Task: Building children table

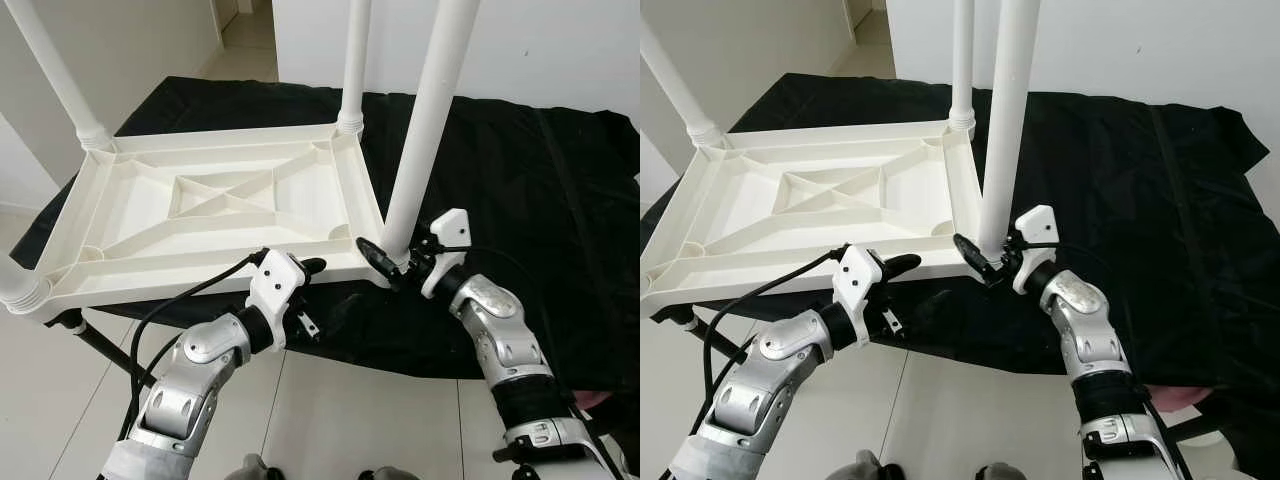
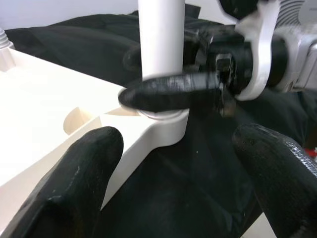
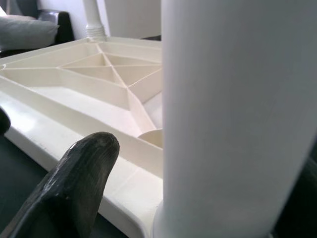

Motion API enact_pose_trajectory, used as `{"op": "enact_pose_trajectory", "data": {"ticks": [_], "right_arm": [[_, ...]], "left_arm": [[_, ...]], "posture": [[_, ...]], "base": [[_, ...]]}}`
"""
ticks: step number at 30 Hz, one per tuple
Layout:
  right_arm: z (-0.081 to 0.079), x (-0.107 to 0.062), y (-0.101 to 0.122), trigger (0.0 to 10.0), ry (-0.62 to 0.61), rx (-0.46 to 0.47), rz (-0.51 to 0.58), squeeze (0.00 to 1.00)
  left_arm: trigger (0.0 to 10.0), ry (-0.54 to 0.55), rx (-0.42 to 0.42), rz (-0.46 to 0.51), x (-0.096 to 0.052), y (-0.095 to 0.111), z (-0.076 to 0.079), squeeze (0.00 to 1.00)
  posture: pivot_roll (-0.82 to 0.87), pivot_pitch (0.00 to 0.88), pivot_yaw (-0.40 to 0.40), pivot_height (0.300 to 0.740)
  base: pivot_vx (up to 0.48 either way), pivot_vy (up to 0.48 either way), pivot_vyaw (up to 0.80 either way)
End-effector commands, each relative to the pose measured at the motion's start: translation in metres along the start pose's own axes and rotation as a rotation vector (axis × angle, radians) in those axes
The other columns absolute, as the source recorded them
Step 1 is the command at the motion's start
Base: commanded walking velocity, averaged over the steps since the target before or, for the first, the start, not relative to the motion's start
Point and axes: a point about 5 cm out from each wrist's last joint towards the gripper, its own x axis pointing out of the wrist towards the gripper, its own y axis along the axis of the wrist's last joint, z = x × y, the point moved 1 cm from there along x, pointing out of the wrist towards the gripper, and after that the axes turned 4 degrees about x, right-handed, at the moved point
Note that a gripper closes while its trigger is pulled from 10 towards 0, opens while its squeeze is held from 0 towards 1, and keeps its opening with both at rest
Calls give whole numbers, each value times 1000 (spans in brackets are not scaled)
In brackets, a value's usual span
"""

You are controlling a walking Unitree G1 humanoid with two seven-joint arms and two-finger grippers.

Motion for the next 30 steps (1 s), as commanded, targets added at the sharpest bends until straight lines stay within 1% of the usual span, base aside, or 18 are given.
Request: {"op": "enact_pose_trajectory", "data": {"ticks": [1,3,4,6,8,9,10,11,13,14,15,16,23,24,25,26,28,30], "right_arm": [[2,3,0,10000,25,-7,-9,0],[4,3,-1,10000,30,-11,-17,0],[6,4,-1,9529,34,-17,-23,0],[11,6,0,6824,37,-29,-30,0],[12,7,0,6824,43,-29,-31,0],[14,8,0,4471,44,-31,-34,0],[15,9,0,4471,45,-32,-36,0],[16,10,0,3333,50,-41,-37,0],[17,11,1,3333,53,-47,-37,0],[18,13,1,431,67,-55,-42,0],[18,13,1,431,67,-55,-42,0],[19,13,1,0,68,-54,-44,0],[19,10,0,0,55,-41,-29,0],[19,9,0,902,34,-32,-22,0],[19,9,0,902,34,-32,-22,0],[18,9,-1,10000,13,-13,-15,0],[17,8,-2,10000,-3,-2,-12,0],[17,8,-4,10000,-101,-12,-19,0]], "left_arm": [[10000,14,-10,4,1,3,-1,0],[10000,20,-6,9,3,4,0,0],[10000,21,-13,17,5,4,2,0],[10000,28,-22,30,8,6,5,0],[10000,30,-29,33,9,6,6,0],[10000,18,-43,42,11,8,8,0],[10000,8,-54,49,12,9,10,0],[10000,-10,-52,45,13,9,13,0],[10000,-22,-50,42,14,9,15,0],[10000,-51,-37,23,14,7,19,0],[10000,-51,-37,23,14,7,19,0],[10000,-55,-40,15,14,6,19,0],[10000,-49,-19,7,16,6,16,0],[10000,-44,-1,2,17,5,15,0],[10000,-44,-1,2,17,5,15,0],[10000,-45,2,0,17,6,14,0],[10000,-45,5,-1,18,6,14,0],[10000,-48,12,-8,19,5,14,0]], "posture": [[-68,61,51,740],[-67,60,47,740],[-67,60,47,740],[-67,60,47,740],[-67,60,47,740],[-64,61,42,740],[-64,61,42,740],[-59,62,38,740],[-59,62,38,740],[-59,62,38,740],[-59,62,38,740],[-59,62,38,740],[-62,61,37,740],[-62,61,37,740],[-62,61,37,740],[-69,65,37,740],[-69,65,37,740],[-77,66,38,740]], "base": [[0,0,0],[0,0,0],[0,0,0],[0,0,0],[0,0,0],[0,0,0],[0,0,0],[0,0,0],[0,0,0],[0,0,0],[0,0,0],[0,0,0],[0,0,0],[0,0,0],[0,0,0],[0,0,0],[0,0,0],[0,0,0]]}}
